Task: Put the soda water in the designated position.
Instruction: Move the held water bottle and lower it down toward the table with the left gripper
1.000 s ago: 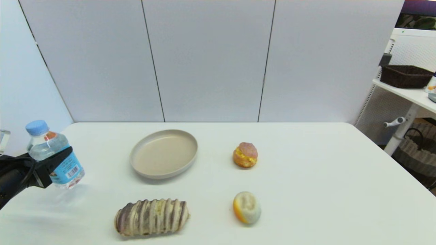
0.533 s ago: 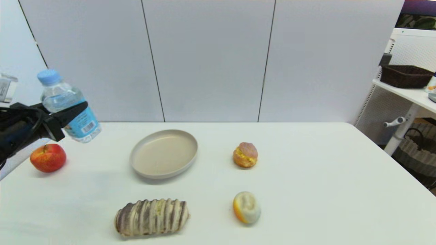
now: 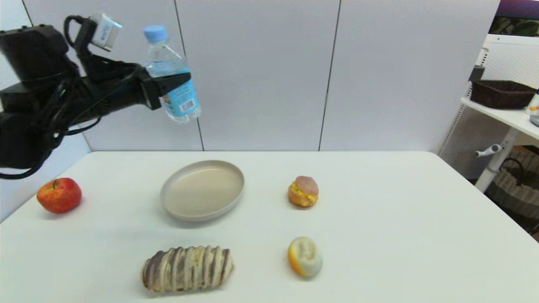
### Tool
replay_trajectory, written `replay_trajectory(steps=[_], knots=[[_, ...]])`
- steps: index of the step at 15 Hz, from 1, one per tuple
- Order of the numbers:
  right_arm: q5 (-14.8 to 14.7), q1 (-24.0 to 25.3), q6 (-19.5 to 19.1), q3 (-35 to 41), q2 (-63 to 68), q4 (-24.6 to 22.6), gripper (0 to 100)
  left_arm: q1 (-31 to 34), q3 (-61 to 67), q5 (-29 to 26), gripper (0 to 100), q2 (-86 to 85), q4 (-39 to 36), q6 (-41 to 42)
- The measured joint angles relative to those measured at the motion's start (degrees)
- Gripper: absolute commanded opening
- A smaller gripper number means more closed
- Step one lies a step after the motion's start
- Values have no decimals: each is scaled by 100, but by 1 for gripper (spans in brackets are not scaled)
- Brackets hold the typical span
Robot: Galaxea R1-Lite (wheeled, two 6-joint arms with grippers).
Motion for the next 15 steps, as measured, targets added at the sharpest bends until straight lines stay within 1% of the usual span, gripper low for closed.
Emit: replay_trajectory(steps=[2, 6, 10, 15], knots=[[0, 0, 0, 0, 0, -2, 100, -449, -588, -11, 0, 502, 413, -38], [0, 0, 2, 0, 0, -2, 100, -1061, -1025, -11, 0, 1451, 226, -171], [0, 0, 2, 0, 0, 0, 100, -1320, -1251, 5, 0, 2203, -34, -206], [0, 2, 0, 0, 0, 0, 100, -1519, -1880, 0, 0, 2937, -63, -430]])
